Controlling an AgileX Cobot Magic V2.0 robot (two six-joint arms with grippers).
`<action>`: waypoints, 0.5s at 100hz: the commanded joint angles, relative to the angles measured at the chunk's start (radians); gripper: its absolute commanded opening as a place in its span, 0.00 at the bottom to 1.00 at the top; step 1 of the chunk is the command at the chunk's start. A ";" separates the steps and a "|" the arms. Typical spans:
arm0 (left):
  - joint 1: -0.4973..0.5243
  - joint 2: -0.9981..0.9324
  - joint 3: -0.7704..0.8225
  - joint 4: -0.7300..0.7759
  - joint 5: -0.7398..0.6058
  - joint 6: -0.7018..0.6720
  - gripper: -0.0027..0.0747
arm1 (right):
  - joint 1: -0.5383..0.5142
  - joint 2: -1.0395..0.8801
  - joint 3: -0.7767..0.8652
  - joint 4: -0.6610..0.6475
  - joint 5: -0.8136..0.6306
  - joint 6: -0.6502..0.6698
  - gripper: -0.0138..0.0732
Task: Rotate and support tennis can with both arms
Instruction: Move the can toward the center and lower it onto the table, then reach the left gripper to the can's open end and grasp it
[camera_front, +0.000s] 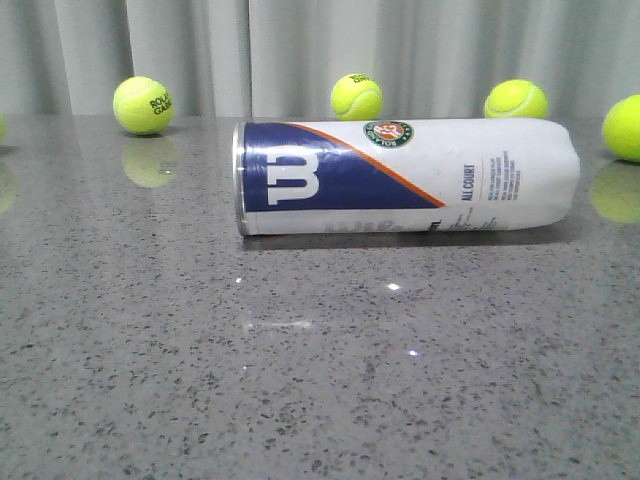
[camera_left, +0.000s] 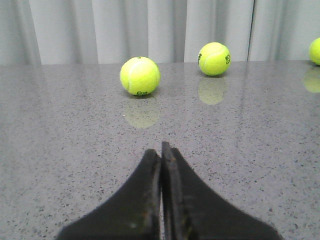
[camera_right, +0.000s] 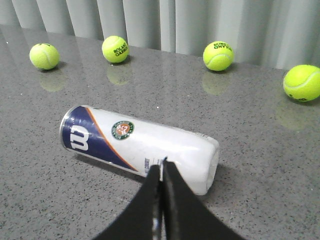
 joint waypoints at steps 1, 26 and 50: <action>0.003 -0.023 -0.060 -0.008 -0.085 -0.011 0.01 | -0.005 -0.069 0.010 -0.005 -0.082 0.000 0.09; 0.003 0.084 -0.285 -0.012 0.213 -0.011 0.01 | -0.005 -0.159 0.032 -0.005 -0.034 0.000 0.09; 0.003 0.358 -0.495 -0.014 0.542 -0.011 0.01 | -0.005 -0.159 0.032 -0.005 -0.034 0.000 0.09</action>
